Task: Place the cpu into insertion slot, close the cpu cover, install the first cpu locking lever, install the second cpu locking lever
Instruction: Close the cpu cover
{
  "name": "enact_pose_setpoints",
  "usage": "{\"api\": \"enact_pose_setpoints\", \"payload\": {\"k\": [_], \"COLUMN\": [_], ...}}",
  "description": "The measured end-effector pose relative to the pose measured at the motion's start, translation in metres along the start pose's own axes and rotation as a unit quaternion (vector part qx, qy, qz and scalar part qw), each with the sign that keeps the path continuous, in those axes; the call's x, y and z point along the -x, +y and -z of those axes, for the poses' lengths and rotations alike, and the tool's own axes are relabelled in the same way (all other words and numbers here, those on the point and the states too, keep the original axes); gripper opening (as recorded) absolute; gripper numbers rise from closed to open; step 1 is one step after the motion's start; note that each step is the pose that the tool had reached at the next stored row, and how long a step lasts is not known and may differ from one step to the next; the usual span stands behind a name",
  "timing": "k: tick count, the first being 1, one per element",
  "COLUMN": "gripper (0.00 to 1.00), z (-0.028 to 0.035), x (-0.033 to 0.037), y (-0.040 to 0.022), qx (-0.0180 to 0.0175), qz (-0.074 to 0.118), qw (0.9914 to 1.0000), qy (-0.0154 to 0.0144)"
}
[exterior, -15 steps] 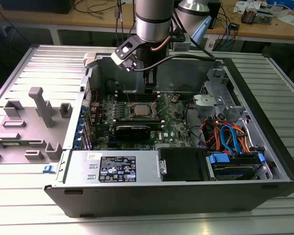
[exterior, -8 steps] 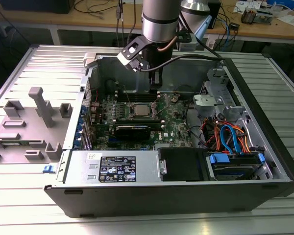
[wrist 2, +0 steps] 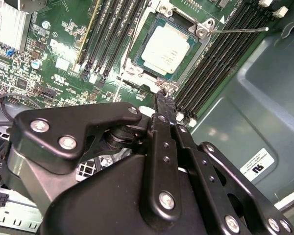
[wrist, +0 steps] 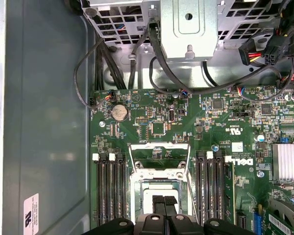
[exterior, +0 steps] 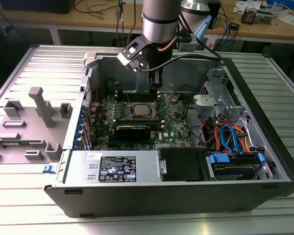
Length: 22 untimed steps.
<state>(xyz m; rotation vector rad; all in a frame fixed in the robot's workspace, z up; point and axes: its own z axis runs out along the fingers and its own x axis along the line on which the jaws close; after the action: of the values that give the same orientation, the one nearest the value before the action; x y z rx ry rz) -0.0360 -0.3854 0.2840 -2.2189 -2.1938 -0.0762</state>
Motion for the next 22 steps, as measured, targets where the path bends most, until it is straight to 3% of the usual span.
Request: {"api": "enact_pose_setpoints", "payload": {"k": [5, 8, 11, 13, 16, 19, 22], "gripper": [0.11, 0.11, 0.11, 0.11, 0.11, 0.11, 0.11], "z": [0.0, -0.0001, -0.0005, -0.0018, -0.0045, -0.0106, -0.0113], "x": [0.0001, 0.0001, -0.0001, -0.0002, -0.0002, -0.0001, -0.0001], "y": [0.0005, 0.0043, 0.0136, 0.0263, 0.0388, 0.0575, 0.0586], "qx": [0.0, 0.0, 0.0, 0.0, -0.0003, -0.0009, -0.0009], "qz": [0.0, 0.0, 0.0, 0.0, 0.0, 0.0, 0.0], "qw": [1.0, 1.0, 1.0, 1.0, 1.0, 1.0, 1.0], "qy": [-0.0001, 0.0, 0.0001, 0.0, -0.0001, 0.0, -0.0001]}}
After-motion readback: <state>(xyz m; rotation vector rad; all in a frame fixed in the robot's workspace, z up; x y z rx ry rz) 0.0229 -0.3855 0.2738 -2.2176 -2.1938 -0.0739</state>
